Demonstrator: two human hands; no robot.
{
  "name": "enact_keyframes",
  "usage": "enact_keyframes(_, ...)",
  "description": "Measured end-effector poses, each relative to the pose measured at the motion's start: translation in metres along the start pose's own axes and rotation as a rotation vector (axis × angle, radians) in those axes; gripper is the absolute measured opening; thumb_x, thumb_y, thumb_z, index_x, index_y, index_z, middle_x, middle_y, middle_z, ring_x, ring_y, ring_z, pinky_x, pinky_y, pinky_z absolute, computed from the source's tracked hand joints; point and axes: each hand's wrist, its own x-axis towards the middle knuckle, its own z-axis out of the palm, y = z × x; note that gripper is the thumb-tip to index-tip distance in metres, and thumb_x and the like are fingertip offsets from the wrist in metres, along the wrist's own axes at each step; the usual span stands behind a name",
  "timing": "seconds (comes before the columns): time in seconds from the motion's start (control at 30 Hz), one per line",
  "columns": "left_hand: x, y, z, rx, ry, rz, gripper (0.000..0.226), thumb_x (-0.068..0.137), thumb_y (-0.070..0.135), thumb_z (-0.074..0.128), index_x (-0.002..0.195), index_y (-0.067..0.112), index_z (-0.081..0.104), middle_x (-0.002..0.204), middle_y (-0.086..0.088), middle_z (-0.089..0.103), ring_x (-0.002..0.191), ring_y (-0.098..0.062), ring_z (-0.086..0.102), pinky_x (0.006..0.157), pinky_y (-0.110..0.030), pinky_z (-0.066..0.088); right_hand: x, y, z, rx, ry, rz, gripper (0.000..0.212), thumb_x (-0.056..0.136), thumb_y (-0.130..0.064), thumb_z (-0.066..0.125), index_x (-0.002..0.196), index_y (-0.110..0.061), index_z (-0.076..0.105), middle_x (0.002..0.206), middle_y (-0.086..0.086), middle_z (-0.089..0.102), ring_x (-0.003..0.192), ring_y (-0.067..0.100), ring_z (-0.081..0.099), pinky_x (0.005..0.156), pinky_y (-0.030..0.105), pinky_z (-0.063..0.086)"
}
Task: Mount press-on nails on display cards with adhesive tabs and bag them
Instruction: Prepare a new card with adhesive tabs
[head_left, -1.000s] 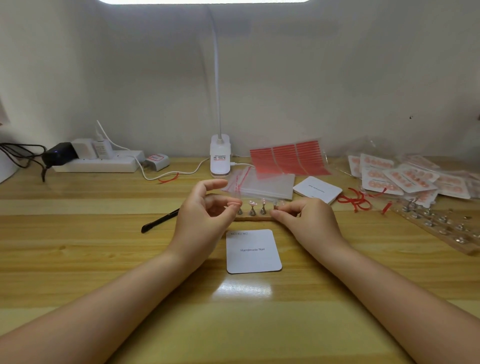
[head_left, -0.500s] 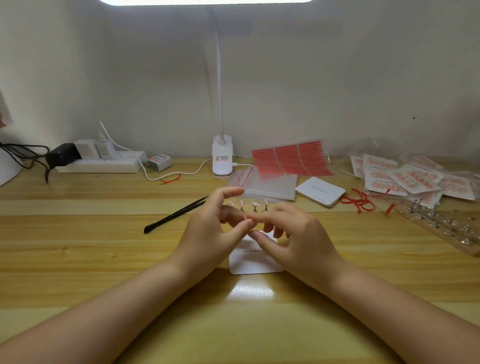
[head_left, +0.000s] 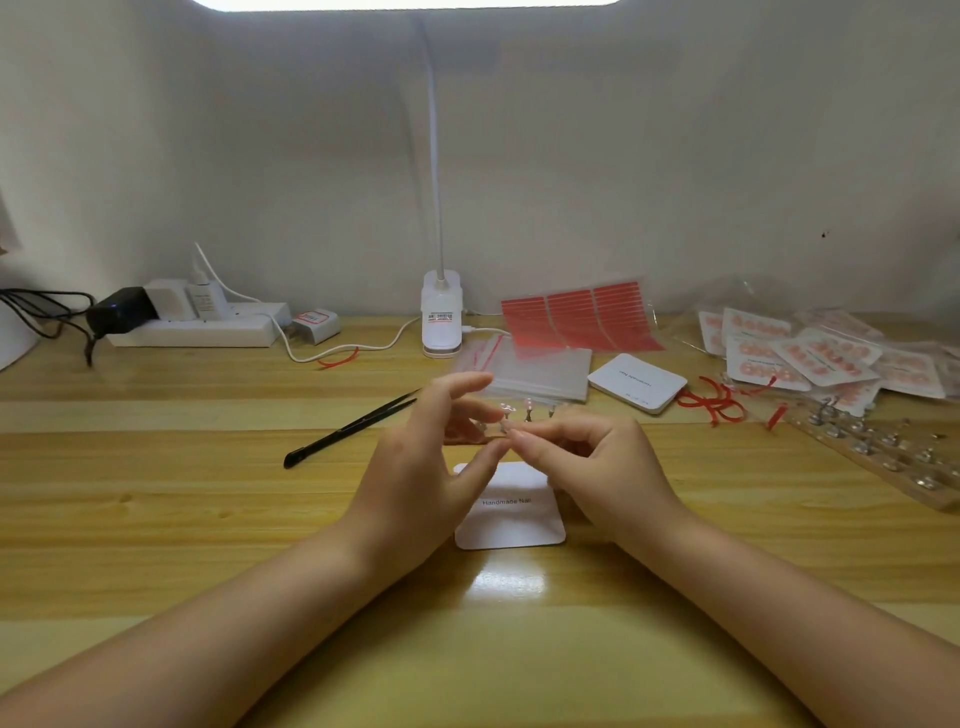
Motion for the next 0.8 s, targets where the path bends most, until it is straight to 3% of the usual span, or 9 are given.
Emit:
enact_keyframes(0.17,0.000,0.003,-0.002,0.019,0.000,0.067,0.055,0.076,0.005,0.079,0.124,0.003,0.053,0.101,-0.004,0.072,0.092,-0.005,0.066,0.085,-0.012,0.050,0.001,-0.006,-0.001,0.060,-0.078,0.096,0.013,0.088,-0.023,0.069,0.081,-0.017,0.079,0.069,0.001,0.071,0.055,-0.001,0.056,0.053,0.014,0.043)
enact_keyframes(0.3,0.000,0.002,-0.001,0.054,-0.006,0.088,0.053,0.075,0.006,0.080,0.122,0.001,0.056,0.100,-0.006,0.073,0.091,-0.009,0.070,0.084,-0.026,0.057,0.000,-0.006,-0.002,0.079,-0.134,0.095,0.017,0.090,-0.019,0.065,0.083,-0.009,0.078,0.066,-0.004,0.069,0.055,-0.003,0.055,0.053,0.012,0.042)
enact_keyframes(0.4,-0.001,0.000,-0.001,0.061,-0.011,0.077,0.052,0.078,0.006,0.078,0.124,0.003,0.054,0.099,-0.004,0.072,0.089,-0.005,0.068,0.083,-0.019,0.055,0.001,-0.006,-0.002,0.057,-0.090,0.100,0.021,0.091,-0.020,0.064,0.077,-0.011,0.077,0.061,-0.004,0.066,0.052,-0.002,0.053,0.051,0.011,0.039)
enact_keyframes(0.47,-0.001,-0.002,-0.001,0.050,-0.007,0.034,0.050,0.082,0.007,0.075,0.125,0.008,0.051,0.098,-0.001,0.070,0.089,-0.004,0.066,0.081,-0.012,0.051,0.001,-0.006,-0.005,-0.102,-0.011,0.021,0.032,0.089,-0.032,0.062,0.068,-0.010,0.073,0.051,-0.006,0.057,0.047,0.000,0.048,0.049,0.014,0.036)
enact_keyframes(0.57,-0.001,-0.007,-0.001,0.076,-0.014,-0.090,0.049,0.086,0.016,0.071,0.128,0.017,0.046,0.097,0.011,0.064,0.090,0.000,0.063,0.076,-0.010,0.049,0.003,-0.003,-0.014,-0.602,-0.017,-0.184,0.041,0.083,-0.052,0.056,0.057,-0.020,0.058,0.049,-0.008,0.046,0.049,0.008,0.044,0.048,0.026,0.032)
enact_keyframes(0.67,-0.002,-0.013,0.001,0.146,-0.048,-0.156,0.050,0.090,0.021,0.066,0.134,0.020,0.042,0.098,0.022,0.056,0.091,0.004,0.058,0.073,-0.016,0.048,0.003,-0.001,-0.015,-0.891,-0.069,-0.185,0.042,0.079,-0.065,0.053,0.073,-0.025,0.063,0.058,-0.014,0.041,0.061,0.006,0.042,0.053,0.025,0.027)
enact_keyframes(0.8,0.000,-0.017,0.003,0.159,-0.095,-0.233,0.050,0.094,0.023,0.060,0.139,0.022,0.037,0.099,0.026,0.053,0.088,0.004,0.059,0.079,-0.023,0.049,0.006,0.001,-0.013,-1.013,-0.114,-0.136,0.061,0.075,-0.078,0.043,0.092,-0.026,0.070,0.075,-0.013,0.051,0.077,0.009,0.047,0.061,0.027,0.032)
